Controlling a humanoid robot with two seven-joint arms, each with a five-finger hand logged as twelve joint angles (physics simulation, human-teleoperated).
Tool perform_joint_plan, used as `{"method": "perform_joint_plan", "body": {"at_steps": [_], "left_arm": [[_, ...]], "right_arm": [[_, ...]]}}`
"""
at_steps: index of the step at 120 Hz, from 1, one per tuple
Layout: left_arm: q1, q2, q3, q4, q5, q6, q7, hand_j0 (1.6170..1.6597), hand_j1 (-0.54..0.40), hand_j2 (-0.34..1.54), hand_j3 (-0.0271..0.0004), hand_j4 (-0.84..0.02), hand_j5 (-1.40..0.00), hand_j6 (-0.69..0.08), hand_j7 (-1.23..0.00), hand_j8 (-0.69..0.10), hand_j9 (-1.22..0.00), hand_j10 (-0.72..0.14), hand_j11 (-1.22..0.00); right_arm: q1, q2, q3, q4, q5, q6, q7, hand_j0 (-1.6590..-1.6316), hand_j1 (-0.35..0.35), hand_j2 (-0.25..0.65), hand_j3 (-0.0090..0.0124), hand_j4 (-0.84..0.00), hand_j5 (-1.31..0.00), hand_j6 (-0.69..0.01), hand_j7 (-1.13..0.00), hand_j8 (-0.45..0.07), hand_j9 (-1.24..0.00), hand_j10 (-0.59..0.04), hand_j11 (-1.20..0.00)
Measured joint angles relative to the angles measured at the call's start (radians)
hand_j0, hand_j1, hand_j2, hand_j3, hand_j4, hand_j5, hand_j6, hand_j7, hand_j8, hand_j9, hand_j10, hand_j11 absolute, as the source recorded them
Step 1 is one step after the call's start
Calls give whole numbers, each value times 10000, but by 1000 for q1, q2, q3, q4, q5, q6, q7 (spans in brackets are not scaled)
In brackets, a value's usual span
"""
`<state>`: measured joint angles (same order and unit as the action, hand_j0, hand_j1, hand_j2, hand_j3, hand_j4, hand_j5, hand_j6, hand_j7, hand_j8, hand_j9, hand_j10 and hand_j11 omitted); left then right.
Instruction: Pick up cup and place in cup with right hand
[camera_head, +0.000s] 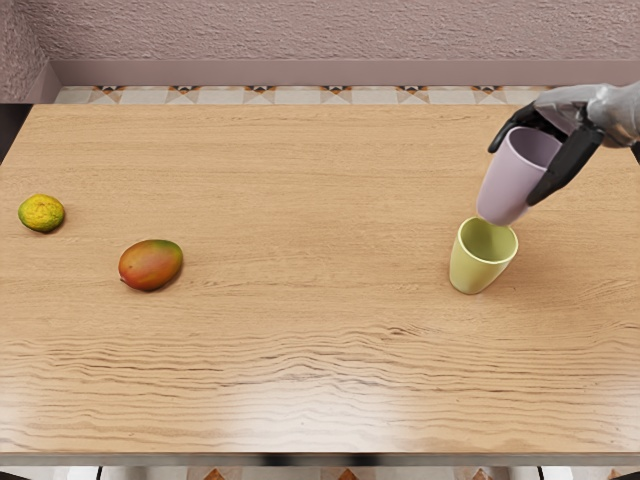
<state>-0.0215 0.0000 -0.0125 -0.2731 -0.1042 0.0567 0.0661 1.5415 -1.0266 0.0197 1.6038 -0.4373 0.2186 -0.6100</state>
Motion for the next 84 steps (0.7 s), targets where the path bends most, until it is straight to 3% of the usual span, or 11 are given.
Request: {"method": "perform_joint_plan", "body": {"at_steps": [33, 36, 51, 52, 58, 84], "left_arm": [[0, 0, 0, 0, 0, 0, 0, 16581, 3443, 8, -1, -38, -51, -38, -51, -38, -51, -37, -51], [0, 0, 0, 0, 0, 0, 0, 16581, 3443, 8, -1, -38, -51, -38, -51, -38, -51, -37, -51], [0, 0, 0, 0, 0, 0, 0, 16581, 3444, 7, -1, -38, -51, -38, -50, -38, -50, -37, -50], [0, 0, 0, 0, 0, 0, 0, 16581, 3444, 7, -1, -38, -51, -38, -50, -38, -50, -37, -50], [0, 0, 0, 0, 0, 0, 0, 16581, 3444, 7, 0, -39, -50, -38, -50, -38, -50, -37, -50], [0, 0, 0, 0, 0, 0, 0, 16581, 3443, 8, -1, -38, -51, -38, -51, -37, -51, -37, -51]], "right_arm": [[-9, -36, 5, 17, 11, 80, 0, -16494, 692, -181, -1, -4955, -6966, -3123, -6551, -2182, -7263, -3347, -7497], [-10, -36, 5, 18, 13, 84, 0, -16495, 734, -108, 8, -5008, -6995, -3210, -6545, -2152, -7294, -3399, -7543], [-13, -29, 5, 21, 13, 92, 0, -16487, 234, -979, -1, -4978, -6977, -3206, -6530, -2286, -7257, -3508, -7465], [-13, -28, 5, 21, 14, 93, 0, -16489, 269, -1017, 10, -4975, -6972, -3275, -6530, -2305, -7254, -3505, -7465], [-13, -19, 7, 21, 17, 93, 0, -16486, 194, -1293, -2, -5046, -6961, -3263, -6529, -2334, -7225, -3600, -7430], [-11, -9, 18, 20, 20, 94, -1, -16479, 135, -1406, -2, -5127, -6850, -3349, -6521, -2588, -7071, -3847, -7267]]}}
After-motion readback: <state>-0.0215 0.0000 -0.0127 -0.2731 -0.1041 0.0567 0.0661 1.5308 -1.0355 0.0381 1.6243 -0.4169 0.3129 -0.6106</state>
